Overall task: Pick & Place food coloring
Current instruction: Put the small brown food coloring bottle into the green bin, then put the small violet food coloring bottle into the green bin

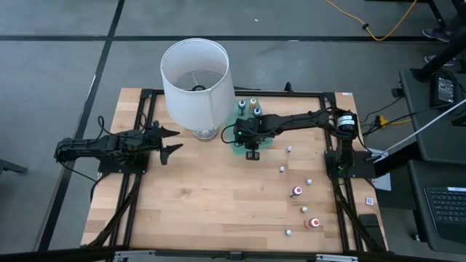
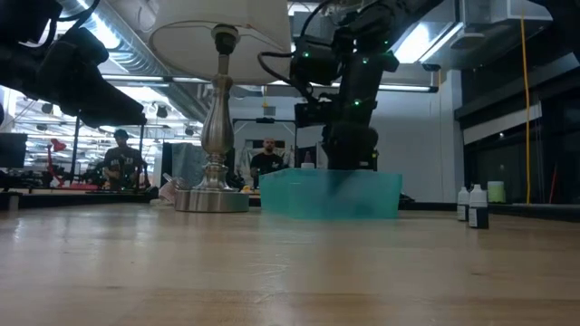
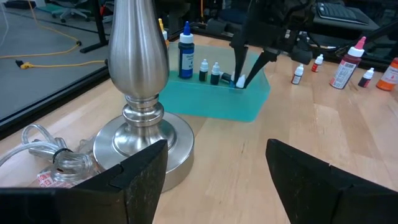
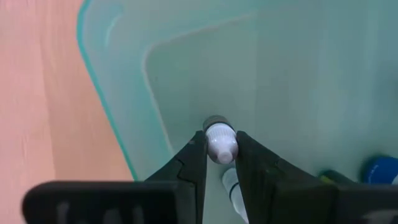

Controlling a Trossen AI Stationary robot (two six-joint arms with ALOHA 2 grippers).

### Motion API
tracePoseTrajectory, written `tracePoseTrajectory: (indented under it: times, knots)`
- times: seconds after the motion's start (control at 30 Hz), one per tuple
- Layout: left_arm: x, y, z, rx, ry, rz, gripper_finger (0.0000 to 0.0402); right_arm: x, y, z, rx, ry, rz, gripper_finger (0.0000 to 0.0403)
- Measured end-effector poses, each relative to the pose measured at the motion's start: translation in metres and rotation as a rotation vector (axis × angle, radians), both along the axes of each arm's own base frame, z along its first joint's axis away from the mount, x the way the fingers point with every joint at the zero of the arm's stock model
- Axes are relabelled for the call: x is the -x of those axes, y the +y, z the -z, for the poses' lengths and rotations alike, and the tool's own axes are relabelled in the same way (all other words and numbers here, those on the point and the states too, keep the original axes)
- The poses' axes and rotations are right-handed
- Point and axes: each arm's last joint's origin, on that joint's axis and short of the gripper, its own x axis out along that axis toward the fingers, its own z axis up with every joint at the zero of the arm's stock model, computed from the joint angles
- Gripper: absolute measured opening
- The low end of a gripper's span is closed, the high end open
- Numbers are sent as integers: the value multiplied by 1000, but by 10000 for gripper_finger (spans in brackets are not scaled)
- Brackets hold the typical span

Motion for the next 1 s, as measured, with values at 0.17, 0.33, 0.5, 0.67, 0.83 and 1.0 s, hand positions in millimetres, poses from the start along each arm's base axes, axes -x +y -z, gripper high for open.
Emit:
tracePoseTrajectory:
  times: [0.17, 0.33, 0.5, 0.67, 0.83, 1.0]
  knots:
    - [0, 0, 0, 0, 1, -1, 265, 2, 1, 0, -40, 21, 10, 75]
    - [0, 0, 0, 0, 0, -1, 268, 2, 1, -1, -53, 21, 10, 76]
    - [0, 0, 0, 0, 0, -1, 268, 3, 1, -1, -54, 21, 11, 80]
    - [0, 0, 0, 0, 0, 0, 265, 3, 0, -2, -53, 21, 14, 112]
    - [0, 0, 0, 0, 0, 0, 268, 6, -1, -10, -50, 6, 14, 139]
    - [0, 0, 0, 0, 0, -1, 268, 10, -3, -22, -48, -10, 23, 143]
